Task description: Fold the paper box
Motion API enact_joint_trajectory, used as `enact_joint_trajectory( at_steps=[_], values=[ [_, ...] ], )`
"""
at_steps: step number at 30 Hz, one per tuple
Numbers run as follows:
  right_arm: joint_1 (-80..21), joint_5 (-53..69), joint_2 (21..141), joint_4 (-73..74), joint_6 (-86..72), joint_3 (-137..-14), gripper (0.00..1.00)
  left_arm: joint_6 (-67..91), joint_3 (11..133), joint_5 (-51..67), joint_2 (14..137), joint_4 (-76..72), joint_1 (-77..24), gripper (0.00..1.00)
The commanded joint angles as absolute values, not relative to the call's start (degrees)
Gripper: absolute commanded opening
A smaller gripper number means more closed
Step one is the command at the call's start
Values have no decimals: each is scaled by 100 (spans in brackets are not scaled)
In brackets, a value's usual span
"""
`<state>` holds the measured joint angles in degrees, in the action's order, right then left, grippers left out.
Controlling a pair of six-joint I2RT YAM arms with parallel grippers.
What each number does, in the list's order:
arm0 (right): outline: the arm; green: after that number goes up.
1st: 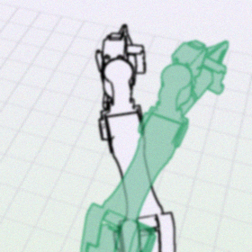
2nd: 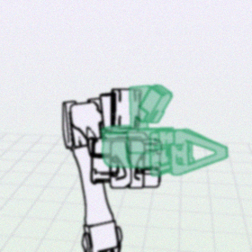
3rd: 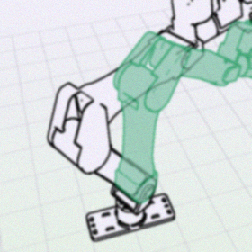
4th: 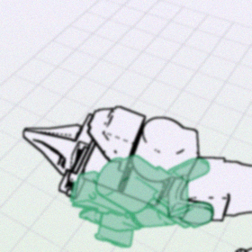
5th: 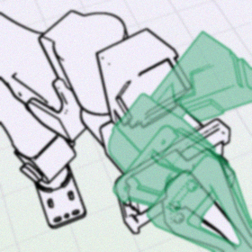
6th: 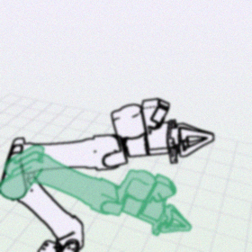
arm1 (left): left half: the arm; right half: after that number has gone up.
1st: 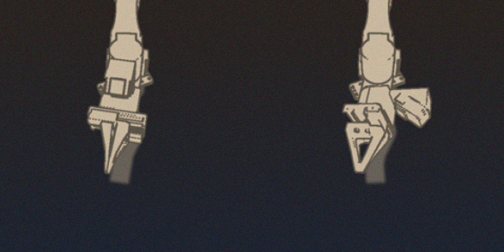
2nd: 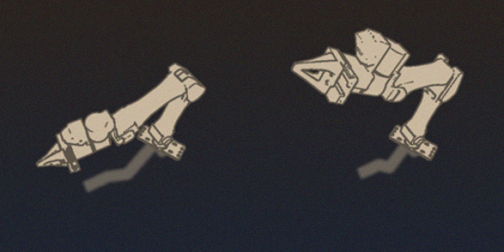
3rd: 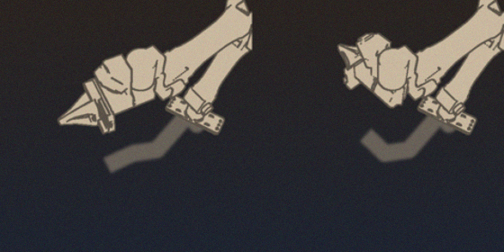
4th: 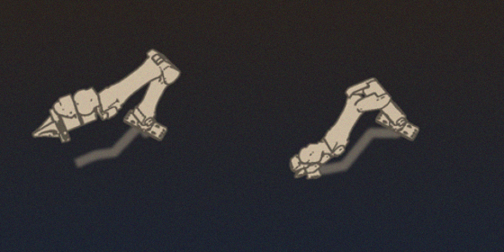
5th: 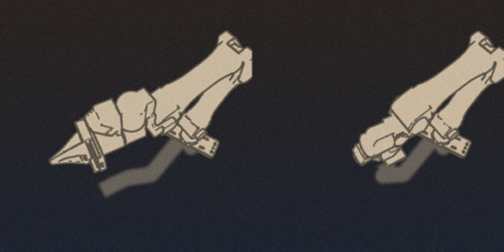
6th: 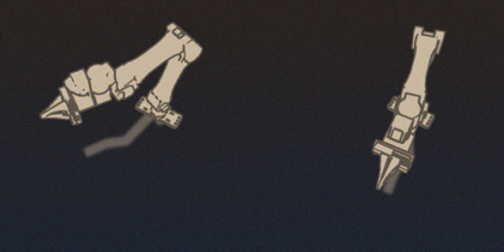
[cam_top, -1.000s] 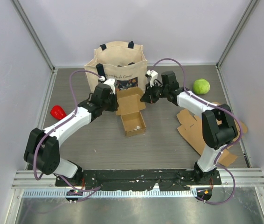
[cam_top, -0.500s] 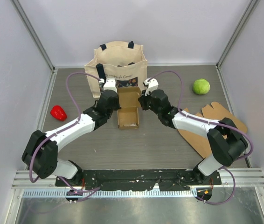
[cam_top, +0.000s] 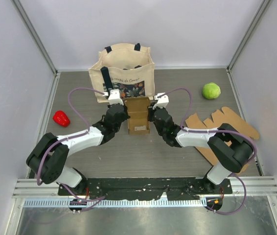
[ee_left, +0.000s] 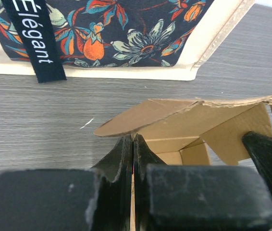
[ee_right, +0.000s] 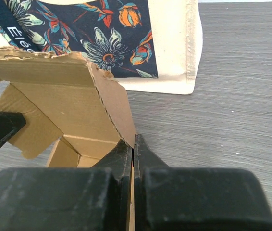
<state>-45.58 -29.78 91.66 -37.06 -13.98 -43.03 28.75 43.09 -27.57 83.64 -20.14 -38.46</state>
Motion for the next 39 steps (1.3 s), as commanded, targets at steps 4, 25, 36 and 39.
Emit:
enact_joint_trajectory(
  at_steps=[4, 25, 36, 39],
  values=[
    [-4737, -4157, 9246, -5325, -1310, -3745, 1, 3234, 4087, -3445, 8490, -2497, -4042, 5],
    [-5528, -5335, 9597, -6803, -1098, -2962, 3, 3331, 3445, -3885, 8473, -2856, -4605, 5],
    [-5687, -6045, 9080, -4616, -2451, -3778, 2, 3190, 3323, -3955, 8376, -2865, -4693, 0],
    [-5730, -6143, 9289, -4649, -2391, -3893, 3, 3278, 3287, -3999, 8324, -2865, -4728, 0]
  ],
)
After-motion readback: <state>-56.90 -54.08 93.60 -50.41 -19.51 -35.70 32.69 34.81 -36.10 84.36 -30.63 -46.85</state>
